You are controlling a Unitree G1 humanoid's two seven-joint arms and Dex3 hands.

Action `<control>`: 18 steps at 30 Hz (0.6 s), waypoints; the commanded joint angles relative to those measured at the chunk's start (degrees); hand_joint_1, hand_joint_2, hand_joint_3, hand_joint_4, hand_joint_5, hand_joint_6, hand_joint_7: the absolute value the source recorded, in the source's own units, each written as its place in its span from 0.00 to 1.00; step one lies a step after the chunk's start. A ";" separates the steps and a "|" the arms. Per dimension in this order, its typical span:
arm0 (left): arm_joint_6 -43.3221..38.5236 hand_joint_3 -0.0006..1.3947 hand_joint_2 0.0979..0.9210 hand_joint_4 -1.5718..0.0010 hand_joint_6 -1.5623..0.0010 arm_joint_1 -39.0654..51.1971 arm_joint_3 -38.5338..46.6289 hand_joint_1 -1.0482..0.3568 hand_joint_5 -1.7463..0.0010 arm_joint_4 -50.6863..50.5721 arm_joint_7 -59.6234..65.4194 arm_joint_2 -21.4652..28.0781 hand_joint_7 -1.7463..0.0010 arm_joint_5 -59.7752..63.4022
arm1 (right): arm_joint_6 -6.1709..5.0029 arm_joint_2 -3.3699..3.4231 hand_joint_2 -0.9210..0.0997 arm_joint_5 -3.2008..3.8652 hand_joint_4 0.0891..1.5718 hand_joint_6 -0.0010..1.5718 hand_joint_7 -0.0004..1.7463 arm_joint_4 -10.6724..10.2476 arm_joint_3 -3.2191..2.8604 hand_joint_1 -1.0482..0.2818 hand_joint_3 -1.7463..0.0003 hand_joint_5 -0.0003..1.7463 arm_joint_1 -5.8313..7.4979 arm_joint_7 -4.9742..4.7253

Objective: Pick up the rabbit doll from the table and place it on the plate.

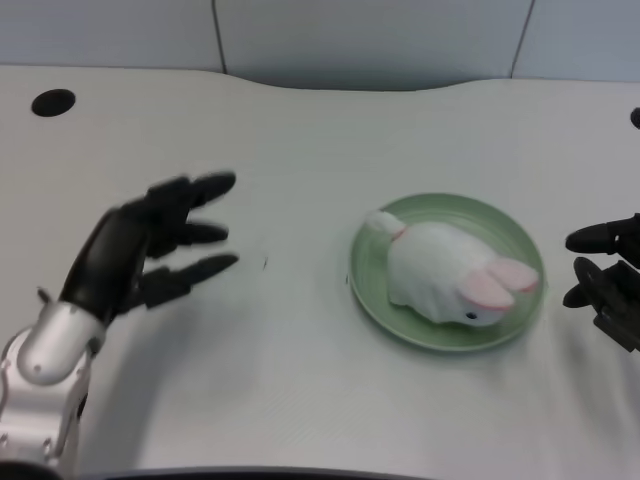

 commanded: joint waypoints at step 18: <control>11.27 0.32 1.00 0.57 0.57 7.00 1.52 0.37 0.02 -1.65 -9.81 2.18 0.26 -5.19 | -0.26 -0.75 0.00 0.83 0.15 0.20 0.73 2.82 -1.93 0.60 0.71 0.93 -1.68 -2.75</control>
